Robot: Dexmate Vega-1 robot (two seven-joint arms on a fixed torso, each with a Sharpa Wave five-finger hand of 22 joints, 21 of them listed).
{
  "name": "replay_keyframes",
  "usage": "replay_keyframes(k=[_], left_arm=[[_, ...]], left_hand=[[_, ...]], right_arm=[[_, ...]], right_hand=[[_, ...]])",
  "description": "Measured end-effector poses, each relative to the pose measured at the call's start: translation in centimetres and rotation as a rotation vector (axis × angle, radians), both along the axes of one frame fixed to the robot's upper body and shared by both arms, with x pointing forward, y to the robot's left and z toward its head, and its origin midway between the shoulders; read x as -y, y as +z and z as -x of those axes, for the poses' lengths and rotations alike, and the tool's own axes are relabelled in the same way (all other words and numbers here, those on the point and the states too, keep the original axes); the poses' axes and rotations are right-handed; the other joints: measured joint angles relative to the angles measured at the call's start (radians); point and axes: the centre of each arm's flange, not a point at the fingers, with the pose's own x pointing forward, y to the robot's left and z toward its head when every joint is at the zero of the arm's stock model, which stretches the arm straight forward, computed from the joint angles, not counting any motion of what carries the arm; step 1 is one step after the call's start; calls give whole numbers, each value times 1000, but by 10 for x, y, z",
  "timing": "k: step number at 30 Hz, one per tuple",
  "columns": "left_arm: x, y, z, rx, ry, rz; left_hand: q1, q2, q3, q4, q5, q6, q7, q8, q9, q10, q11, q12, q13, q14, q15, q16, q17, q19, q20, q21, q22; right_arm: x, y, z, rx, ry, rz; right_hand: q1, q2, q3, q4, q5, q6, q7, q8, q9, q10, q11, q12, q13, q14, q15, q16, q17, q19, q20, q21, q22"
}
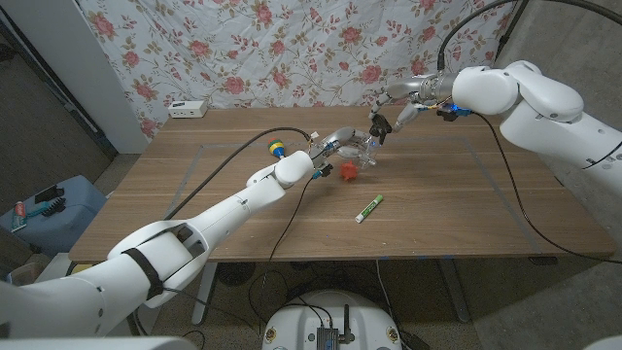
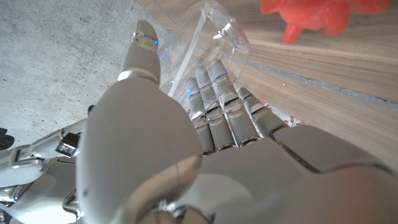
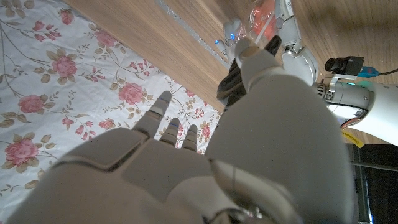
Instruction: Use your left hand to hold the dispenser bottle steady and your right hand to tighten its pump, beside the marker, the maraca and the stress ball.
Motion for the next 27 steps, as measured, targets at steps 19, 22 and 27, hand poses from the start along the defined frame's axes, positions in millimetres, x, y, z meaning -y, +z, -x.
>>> replay_keyframes(k=[19, 22, 27], left_arm=[[0, -4, 3, 3, 1, 1], [0, -4, 4, 5, 2, 0], [0, -4, 4, 6, 3, -1]], left_hand=[[0, 0, 0, 0, 0, 0, 0, -4, 0, 0, 0, -4, -1, -1, -1, -3, 0, 0, 0, 0, 0], [0, 0, 0, 0, 0, 0, 0, -4, 0, 0, 0, -3, -1, -1, -1, -3, 0, 0, 0, 0, 0], [0, 0, 0, 0, 0, 0, 0, -7, 0, 0, 0, 0, -1, -1, -1, -4, -1, 0, 0, 0, 0]], right_arm=[[-2, 1, -1, -42, -34, 4], [-2, 1, -2, -51, -38, 1], [-3, 1, -2, -67, -43, -3]], right_hand=[[-78, 7, -43, 34, -13, 0, 0, 4, 0, -8, 33, 8, 0, 13, -38, 8, 5, 59, -62, 11, -2], [-87, 6, -43, 35, -13, 0, 0, 4, 0, -4, 30, 8, 0, 17, -41, 8, 5, 62, -65, 11, -2], [-101, 9, -51, 42, -17, 4, 4, 3, -3, 3, 37, 8, 0, 17, -41, 8, 5, 68, -71, 11, -2]])
